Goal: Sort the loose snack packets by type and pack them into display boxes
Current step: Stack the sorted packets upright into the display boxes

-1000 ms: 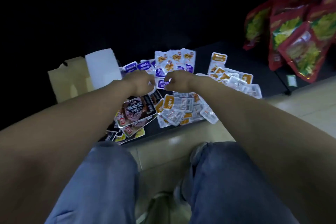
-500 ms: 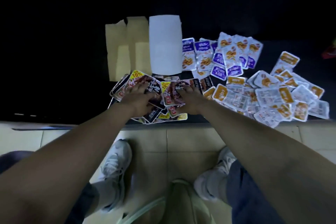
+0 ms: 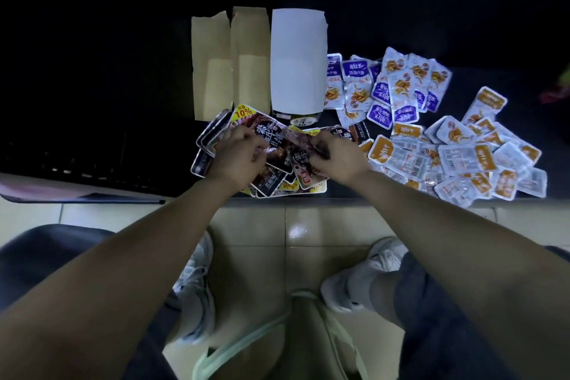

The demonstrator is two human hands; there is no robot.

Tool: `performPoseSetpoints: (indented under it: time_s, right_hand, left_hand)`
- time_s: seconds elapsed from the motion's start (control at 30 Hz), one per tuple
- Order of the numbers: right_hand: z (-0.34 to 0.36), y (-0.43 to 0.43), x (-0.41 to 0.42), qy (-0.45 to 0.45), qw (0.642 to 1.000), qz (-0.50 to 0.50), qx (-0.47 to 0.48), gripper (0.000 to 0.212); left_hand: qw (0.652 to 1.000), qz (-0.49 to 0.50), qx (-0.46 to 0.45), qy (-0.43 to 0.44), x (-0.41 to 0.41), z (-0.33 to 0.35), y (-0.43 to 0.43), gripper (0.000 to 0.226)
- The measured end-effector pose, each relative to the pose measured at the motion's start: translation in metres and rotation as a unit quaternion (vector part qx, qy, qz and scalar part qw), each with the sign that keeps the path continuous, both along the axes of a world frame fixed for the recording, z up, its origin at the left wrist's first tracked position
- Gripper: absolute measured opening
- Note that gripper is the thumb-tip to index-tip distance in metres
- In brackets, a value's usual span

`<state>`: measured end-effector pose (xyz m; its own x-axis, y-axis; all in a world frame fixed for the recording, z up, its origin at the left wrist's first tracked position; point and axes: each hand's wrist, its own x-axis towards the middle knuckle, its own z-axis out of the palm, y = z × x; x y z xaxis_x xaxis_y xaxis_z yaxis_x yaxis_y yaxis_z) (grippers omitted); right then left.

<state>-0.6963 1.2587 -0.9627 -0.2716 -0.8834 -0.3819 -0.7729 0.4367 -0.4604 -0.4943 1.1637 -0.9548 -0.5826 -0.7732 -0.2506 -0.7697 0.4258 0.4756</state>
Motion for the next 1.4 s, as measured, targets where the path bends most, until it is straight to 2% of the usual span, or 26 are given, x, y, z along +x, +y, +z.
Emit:
performPoseSetpoints:
  time_s: [0.07,0.1,0.13,0.17,0.2,0.27,0.3,0.37,0.47,0.57,0.67,0.77,0.83,0.93,1.03,1.1,1.2,1.3,1.4]
  right_hand:
    - [0.007,-0.006,0.010,-0.054,0.998,-0.010,-0.029,0.032]
    - [0.009,-0.008,0.018,-0.077,0.996,-0.004,-0.035,0.032]
    - [0.009,-0.011,0.026,-0.098,0.995,0.006,-0.031,0.034]
    - [0.008,-0.014,0.035,-0.116,0.993,0.024,-0.024,0.038]
    - [0.006,-0.016,0.042,-0.130,0.990,0.043,-0.009,0.044]
    - [0.000,-0.022,0.048,-0.139,0.988,0.068,0.014,0.051]
    - [-0.003,-0.024,0.048,-0.133,0.989,0.067,0.011,0.051]
    - [-0.009,-0.027,0.046,-0.119,0.992,0.039,0.009,0.058]
    - [-0.018,-0.034,0.048,-0.084,0.996,0.006,0.043,0.088]
    - [-0.022,-0.041,0.055,-0.010,0.997,-0.013,0.072,0.112]
    - [-0.019,-0.040,0.052,0.065,0.996,-0.037,0.051,0.103]
    - [-0.015,-0.036,0.046,0.067,0.997,-0.022,0.011,0.086]
    - [-0.012,-0.035,0.045,0.003,0.999,-0.032,-0.035,0.076]
    - [-0.003,-0.039,0.045,-0.153,0.984,-0.065,-0.066,0.062]
    - [0.004,-0.041,0.040,-0.186,0.976,-0.093,-0.059,0.052]
    - [0.008,-0.039,0.034,-0.229,0.961,-0.145,-0.054,0.058]
    - [0.009,-0.034,0.019,-0.329,0.906,-0.261,-0.051,0.072]
    - [0.008,-0.020,0.001,-0.410,0.850,-0.330,-0.005,0.087]
    - [0.009,-0.002,-0.010,-0.460,0.810,-0.364,0.023,0.083]
  left_hand:
    - [0.985,0.093,0.124,0.077,-0.005,0.006,0.003,0.028]
    - [0.965,0.136,0.201,0.104,-0.008,0.010,0.007,0.036]
    - [0.949,0.167,0.240,0.116,-0.009,0.011,0.010,0.044]
    - [0.949,0.182,0.234,0.108,-0.009,0.012,0.013,0.048]
    - [0.963,0.180,0.184,0.085,-0.005,0.011,0.014,0.045]
    - [0.977,0.194,0.069,0.054,0.005,0.007,0.012,0.029]
    - [0.973,0.219,0.054,0.055,0.011,0.004,0.009,0.021]
    - [0.957,0.273,0.080,0.064,0.018,-0.003,0.003,0.016]
    - [0.939,0.295,0.153,0.089,0.014,-0.011,0.000,0.020]
    - [0.924,0.313,0.173,0.134,0.005,-0.014,-0.001,0.031]
    - [0.906,0.334,0.192,0.177,0.007,-0.016,-0.003,0.043]
    - [0.875,0.348,0.239,0.234,0.010,-0.015,-0.001,0.048]
    - [0.868,0.347,0.257,0.244,0.010,-0.011,0.000,0.051]
    - [0.859,0.332,0.279,0.273,0.011,-0.008,-0.002,0.052]
    - [0.856,0.335,0.303,0.253,0.009,-0.005,-0.002,0.047]
    - [0.865,0.324,0.309,0.224,0.005,-0.003,0.000,0.051]
    - [0.887,0.294,0.293,0.201,-0.004,0.000,0.003,0.049]
    - [0.911,0.279,0.259,0.160,-0.013,0.000,0.005,0.039]
    - [0.932,0.240,0.230,0.144,-0.024,0.009,0.011,0.027]
